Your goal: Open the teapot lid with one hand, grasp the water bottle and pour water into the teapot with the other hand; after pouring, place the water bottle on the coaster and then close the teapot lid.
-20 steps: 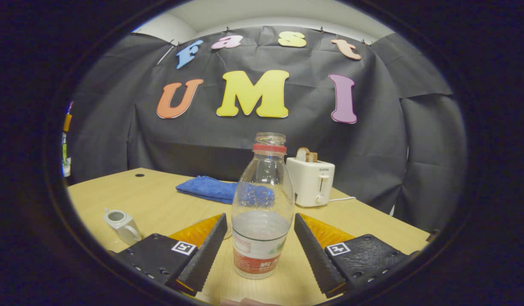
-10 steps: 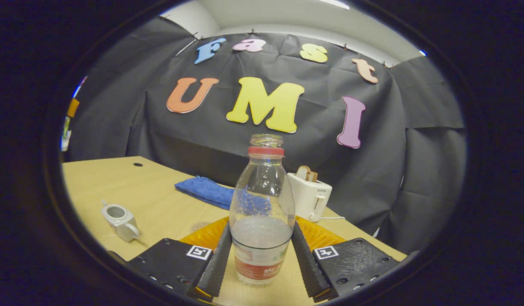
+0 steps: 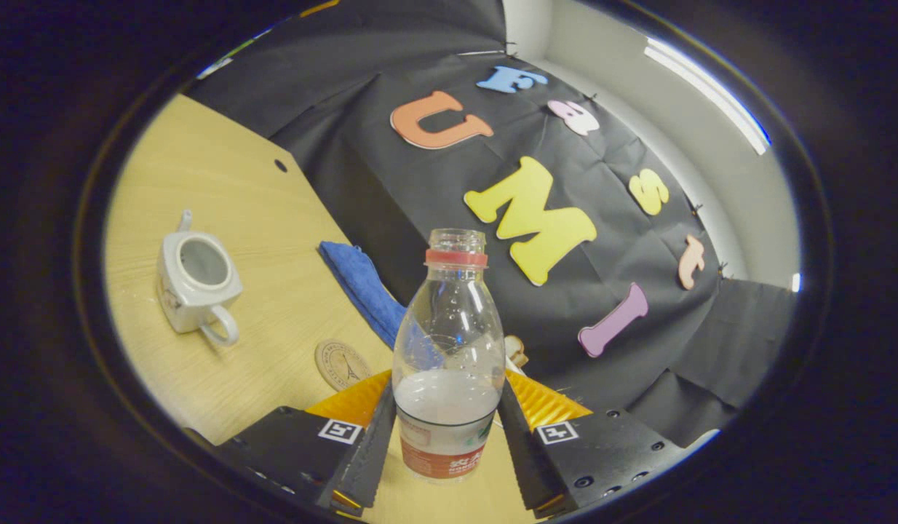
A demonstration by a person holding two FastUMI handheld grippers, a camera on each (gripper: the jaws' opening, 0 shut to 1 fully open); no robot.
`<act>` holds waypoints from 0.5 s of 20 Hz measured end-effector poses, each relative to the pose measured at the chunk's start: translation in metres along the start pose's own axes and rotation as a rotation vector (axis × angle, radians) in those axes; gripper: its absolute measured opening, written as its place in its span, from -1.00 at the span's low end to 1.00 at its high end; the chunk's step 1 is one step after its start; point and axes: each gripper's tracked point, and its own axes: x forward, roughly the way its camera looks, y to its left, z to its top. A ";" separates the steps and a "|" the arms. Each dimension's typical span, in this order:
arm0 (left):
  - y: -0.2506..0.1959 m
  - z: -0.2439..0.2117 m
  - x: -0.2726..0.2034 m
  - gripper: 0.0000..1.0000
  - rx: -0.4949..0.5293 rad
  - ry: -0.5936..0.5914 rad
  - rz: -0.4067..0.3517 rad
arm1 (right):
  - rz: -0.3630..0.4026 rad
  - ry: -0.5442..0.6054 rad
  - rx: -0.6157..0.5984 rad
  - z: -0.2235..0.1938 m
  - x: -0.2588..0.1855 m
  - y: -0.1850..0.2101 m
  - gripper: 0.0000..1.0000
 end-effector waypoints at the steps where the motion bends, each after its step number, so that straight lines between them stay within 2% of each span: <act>1: 0.007 -0.002 0.000 -0.89 0.002 0.005 0.013 | -0.005 -0.012 -0.061 0.004 0.000 0.004 0.46; 5: 0.018 -0.004 0.000 -0.89 -0.002 0.017 0.039 | -0.046 -0.053 -0.284 0.014 -0.002 0.013 0.46; 10: 0.015 -0.007 0.003 -0.89 0.025 0.027 0.032 | -0.063 -0.092 -0.578 0.017 -0.005 0.032 0.44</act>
